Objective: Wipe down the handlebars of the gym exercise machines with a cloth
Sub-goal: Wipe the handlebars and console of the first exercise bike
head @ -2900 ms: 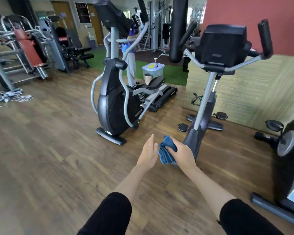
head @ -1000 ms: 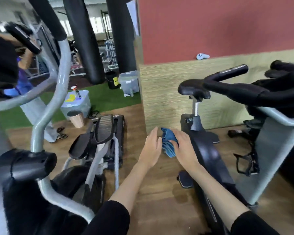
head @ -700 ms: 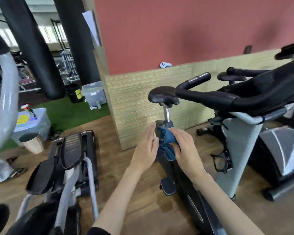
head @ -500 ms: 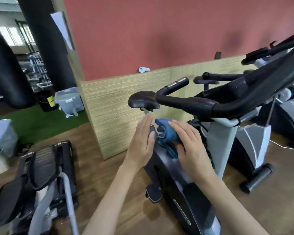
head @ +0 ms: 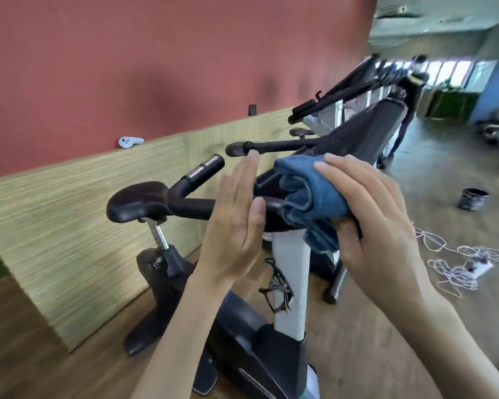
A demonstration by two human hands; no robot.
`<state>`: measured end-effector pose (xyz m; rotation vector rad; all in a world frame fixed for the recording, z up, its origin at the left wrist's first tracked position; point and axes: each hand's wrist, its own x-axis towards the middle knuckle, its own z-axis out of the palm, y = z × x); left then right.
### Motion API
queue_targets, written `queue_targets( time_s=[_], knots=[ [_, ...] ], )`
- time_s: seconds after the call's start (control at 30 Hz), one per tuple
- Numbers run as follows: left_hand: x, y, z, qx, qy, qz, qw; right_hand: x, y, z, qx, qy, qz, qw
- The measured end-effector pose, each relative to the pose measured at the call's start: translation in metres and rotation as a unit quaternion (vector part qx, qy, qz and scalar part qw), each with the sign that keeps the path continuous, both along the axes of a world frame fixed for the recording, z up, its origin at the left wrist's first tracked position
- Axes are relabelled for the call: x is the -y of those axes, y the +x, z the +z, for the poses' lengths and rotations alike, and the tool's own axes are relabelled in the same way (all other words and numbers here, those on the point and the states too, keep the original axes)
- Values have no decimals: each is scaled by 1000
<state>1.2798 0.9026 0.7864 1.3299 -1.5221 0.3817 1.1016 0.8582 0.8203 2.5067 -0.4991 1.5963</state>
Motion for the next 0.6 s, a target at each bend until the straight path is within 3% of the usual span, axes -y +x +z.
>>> queue_targets(
  time_s=[0.1, 0.3, 0.6],
  knots=[
    [10, 3, 10, 12, 23, -62, 998, 10, -8, 16, -34, -24, -59, 997],
    [19, 24, 20, 22, 83, -152, 985, 19, -9, 22, -188, -39, -194, 962],
    [27, 43, 14, 85, 112, -201, 969, 10, -26, 48, -270, 144, -134, 943]
  ],
)
